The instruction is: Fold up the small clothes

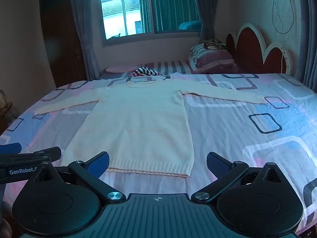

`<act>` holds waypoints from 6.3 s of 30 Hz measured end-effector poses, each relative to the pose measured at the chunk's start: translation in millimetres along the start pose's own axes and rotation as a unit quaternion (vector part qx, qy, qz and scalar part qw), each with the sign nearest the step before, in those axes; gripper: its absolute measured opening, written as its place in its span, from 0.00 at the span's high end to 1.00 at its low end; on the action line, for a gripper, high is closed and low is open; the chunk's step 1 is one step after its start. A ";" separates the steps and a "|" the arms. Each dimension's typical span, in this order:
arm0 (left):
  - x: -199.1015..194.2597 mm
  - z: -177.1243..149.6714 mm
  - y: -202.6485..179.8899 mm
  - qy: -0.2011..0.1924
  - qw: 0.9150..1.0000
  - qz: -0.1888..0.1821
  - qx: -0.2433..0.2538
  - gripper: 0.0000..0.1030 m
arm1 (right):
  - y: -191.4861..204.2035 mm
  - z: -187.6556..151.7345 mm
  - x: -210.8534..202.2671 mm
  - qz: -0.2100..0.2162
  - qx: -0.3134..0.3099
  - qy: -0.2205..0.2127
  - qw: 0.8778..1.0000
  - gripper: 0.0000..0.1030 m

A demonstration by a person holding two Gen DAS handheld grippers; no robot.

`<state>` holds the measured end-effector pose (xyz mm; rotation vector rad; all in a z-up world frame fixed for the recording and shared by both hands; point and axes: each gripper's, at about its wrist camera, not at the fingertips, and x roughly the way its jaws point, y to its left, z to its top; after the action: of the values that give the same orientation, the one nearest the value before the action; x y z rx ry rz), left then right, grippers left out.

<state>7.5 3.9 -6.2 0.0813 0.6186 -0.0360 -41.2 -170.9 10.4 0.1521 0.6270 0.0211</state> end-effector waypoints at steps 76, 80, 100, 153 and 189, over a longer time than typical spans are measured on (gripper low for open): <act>2.2 -2.6 7.3 0.009 1.000 -0.012 -0.001 0.00 | 5.1 0.9 -0.3 -0.015 0.013 -0.005 1.000 0.00; 3.2 -3.2 10.3 0.012 1.000 -0.012 -0.002 0.00 | 5.9 0.4 -0.5 -0.013 0.012 -0.003 1.000 0.00; 28.3 18.2 7.1 0.008 1.000 -0.015 -0.006 0.00 | -21.7 19.2 18.7 -0.042 0.030 -0.011 0.999 0.00; 316.7 139.0 -47.5 0.049 0.998 0.030 -0.002 0.00 | -336.7 141.7 293.3 -0.216 0.196 -0.047 0.955 0.01; 336.2 132.9 -26.0 0.093 0.992 0.075 0.033 0.00 | -399.9 102.1 313.9 -0.126 0.400 -0.046 0.906 0.87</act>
<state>356.5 -36.7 -95.1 0.1970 0.7958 0.0982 262.3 -559.4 -150.2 0.8631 0.5259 -0.5002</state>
